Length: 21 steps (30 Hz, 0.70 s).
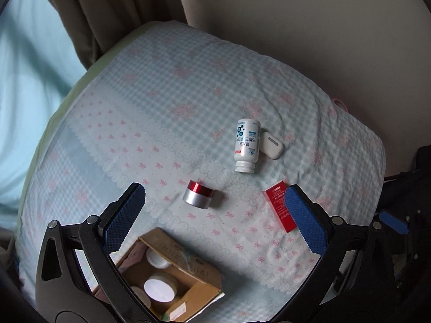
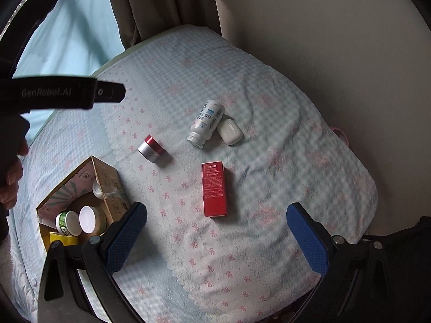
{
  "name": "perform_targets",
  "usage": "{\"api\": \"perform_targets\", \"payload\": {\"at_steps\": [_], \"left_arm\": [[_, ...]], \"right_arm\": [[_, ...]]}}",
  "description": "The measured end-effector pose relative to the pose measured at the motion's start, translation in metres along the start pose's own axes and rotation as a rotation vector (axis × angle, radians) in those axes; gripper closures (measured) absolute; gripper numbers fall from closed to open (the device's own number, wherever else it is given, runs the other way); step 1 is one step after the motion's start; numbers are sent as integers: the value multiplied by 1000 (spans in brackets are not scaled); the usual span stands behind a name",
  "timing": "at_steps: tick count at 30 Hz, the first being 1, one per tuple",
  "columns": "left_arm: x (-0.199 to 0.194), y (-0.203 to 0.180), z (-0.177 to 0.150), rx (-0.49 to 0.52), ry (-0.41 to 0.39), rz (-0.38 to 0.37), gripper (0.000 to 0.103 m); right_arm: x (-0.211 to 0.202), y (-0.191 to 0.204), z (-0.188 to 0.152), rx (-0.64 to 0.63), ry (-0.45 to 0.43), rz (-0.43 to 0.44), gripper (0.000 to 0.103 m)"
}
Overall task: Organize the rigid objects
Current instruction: 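Move the left tool toward the white pill bottle while the right tool approaches the red box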
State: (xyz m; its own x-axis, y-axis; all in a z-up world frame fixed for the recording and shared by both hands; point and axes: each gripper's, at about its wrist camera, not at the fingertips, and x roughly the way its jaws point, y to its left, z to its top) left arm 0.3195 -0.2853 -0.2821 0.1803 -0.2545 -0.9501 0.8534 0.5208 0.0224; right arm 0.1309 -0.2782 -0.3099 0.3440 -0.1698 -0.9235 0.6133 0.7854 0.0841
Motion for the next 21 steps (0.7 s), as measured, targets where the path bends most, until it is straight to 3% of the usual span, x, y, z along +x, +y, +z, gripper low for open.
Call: {"api": "perform_targets", "payload": {"at_steps": [8,13,16,18,21], "left_arm": [[106,-29,48,158,139,-33,0],[170,-57,62,276,219,-24,8],[198,-62,68,272,283,-43,12],[212,-63,70,276,318,-50,16],[226,-67,70,318,339,-30,19]], "right_arm": [[85,3,-7,40,127,-25,0],[130,3,-2,35,182,-46,9],[153,1,2,63,217,-37,16],[169,0,5,78,248,-28,28],[187,2,7,82,291,-23,31]]}}
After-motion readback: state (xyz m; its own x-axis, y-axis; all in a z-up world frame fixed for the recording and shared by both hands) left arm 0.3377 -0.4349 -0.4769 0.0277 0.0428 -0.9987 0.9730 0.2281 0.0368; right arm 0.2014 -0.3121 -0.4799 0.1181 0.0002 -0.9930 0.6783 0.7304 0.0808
